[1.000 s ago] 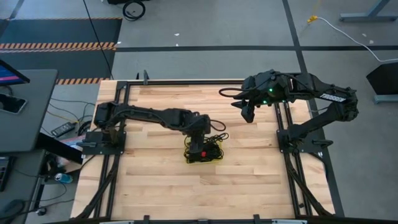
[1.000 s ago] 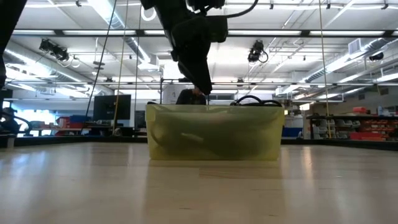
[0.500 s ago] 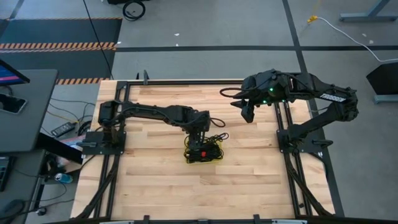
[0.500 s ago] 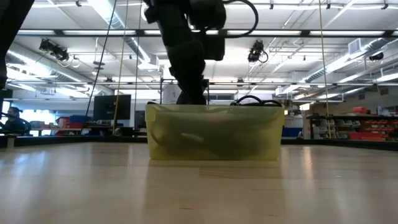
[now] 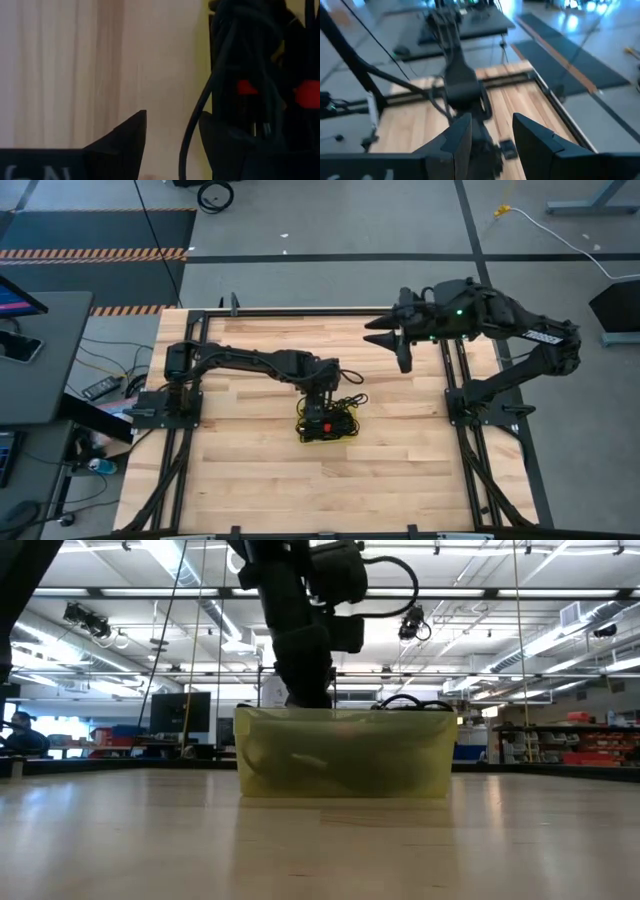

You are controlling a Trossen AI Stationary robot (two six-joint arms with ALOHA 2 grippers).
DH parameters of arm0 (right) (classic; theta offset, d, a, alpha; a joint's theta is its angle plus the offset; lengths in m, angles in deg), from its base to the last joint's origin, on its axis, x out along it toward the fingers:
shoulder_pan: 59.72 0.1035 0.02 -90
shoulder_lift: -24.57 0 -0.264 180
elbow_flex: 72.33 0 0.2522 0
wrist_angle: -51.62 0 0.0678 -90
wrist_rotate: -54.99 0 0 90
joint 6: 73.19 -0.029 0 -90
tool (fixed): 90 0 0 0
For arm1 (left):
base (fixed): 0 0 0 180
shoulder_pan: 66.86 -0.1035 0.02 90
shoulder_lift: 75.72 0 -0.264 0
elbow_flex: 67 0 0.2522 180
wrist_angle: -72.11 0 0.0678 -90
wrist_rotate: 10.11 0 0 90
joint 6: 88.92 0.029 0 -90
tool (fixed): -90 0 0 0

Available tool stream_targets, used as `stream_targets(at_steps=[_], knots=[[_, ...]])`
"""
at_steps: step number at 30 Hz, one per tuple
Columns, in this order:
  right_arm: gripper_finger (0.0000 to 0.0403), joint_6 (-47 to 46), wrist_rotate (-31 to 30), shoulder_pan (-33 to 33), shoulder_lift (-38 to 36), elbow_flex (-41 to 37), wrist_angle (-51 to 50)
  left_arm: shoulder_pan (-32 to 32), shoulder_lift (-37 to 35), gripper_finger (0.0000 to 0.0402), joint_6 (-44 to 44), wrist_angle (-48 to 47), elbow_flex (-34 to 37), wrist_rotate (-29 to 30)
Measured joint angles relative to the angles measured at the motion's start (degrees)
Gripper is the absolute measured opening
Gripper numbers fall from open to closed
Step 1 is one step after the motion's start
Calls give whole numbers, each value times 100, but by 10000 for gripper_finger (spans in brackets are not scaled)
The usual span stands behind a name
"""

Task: Pick and place USB-C Cables
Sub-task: Put the black charger cable into the yellow bin

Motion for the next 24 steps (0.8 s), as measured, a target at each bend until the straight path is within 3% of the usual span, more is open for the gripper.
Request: stream_targets(at_steps=[5,12,24], knots=[[149,19,20,0,-184,0,119,14,29,154,-103,42,-4,-38],[149,107,-341,0,-375,0,126,104,31,19,-375,46,-4,-126],[149,213,-509,-17,-422,0,30,171,-274,10,-652,-226,-367,-152]])
